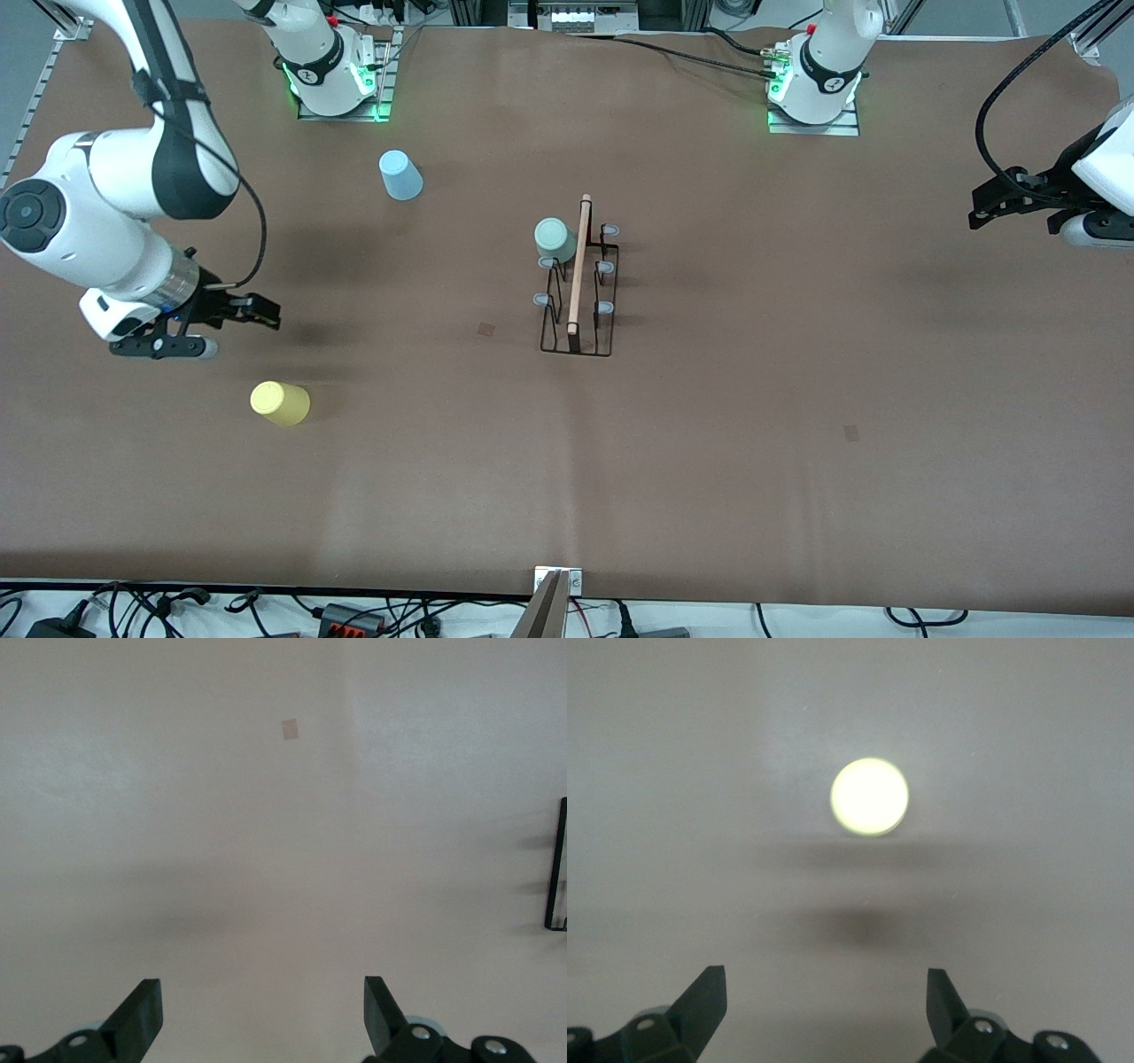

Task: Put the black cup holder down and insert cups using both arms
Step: 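Move the right gripper from the rack to the yellow cup, then grasp the yellow cup with the right gripper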

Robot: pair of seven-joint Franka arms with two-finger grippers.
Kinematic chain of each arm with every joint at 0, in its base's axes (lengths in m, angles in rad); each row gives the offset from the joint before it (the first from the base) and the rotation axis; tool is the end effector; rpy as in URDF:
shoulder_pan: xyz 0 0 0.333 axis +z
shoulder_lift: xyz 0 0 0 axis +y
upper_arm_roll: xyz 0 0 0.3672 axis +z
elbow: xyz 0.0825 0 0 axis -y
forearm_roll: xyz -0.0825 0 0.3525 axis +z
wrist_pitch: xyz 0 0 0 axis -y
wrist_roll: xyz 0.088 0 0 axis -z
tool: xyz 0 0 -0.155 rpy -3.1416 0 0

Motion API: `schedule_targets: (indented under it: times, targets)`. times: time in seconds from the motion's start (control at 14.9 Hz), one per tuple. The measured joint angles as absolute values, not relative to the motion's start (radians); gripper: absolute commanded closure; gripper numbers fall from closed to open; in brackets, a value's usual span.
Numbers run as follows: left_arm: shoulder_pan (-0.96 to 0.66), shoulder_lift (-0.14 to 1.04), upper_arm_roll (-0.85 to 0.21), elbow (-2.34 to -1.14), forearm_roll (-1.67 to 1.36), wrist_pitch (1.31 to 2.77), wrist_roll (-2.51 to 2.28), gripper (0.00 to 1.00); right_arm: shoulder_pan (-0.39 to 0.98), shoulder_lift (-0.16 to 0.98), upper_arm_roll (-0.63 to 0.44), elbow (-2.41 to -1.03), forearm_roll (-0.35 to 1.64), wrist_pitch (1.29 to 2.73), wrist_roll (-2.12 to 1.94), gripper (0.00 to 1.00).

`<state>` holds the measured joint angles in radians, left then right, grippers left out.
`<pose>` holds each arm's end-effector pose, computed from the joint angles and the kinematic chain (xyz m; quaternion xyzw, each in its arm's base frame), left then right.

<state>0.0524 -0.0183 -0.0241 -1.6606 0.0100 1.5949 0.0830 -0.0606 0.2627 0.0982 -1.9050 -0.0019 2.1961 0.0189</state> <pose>0.5136 0.0160 0.5998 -0.9993 0.0276 0.0240 0.0039 0.6049 0.0193 0.3845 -0.9998 -0.0080 -0.0145 0.0123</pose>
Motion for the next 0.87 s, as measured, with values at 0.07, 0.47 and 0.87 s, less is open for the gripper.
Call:
schedule_targets:
  times: [0.07,0.47,0.87]
  targets:
    - [0.052,-0.018,-0.024,-1.66,0.01,1.595,0.083,0.0,-0.072,0.284,0.098,-1.907,-0.007,2.235,-0.016,0.0]
    - [0.052,-0.018,-0.024,-1.66,0.01,1.595,0.083,0.0,-0.084,0.397,0.079,-1.907,-0.01,2.453,-0.226,0.0]
    - [0.052,-0.018,-0.024,-1.659,0.01,1.594,0.083,0.0,-0.085,0.493,0.074,-1.883,-0.01,2.561,-0.305,0.0]
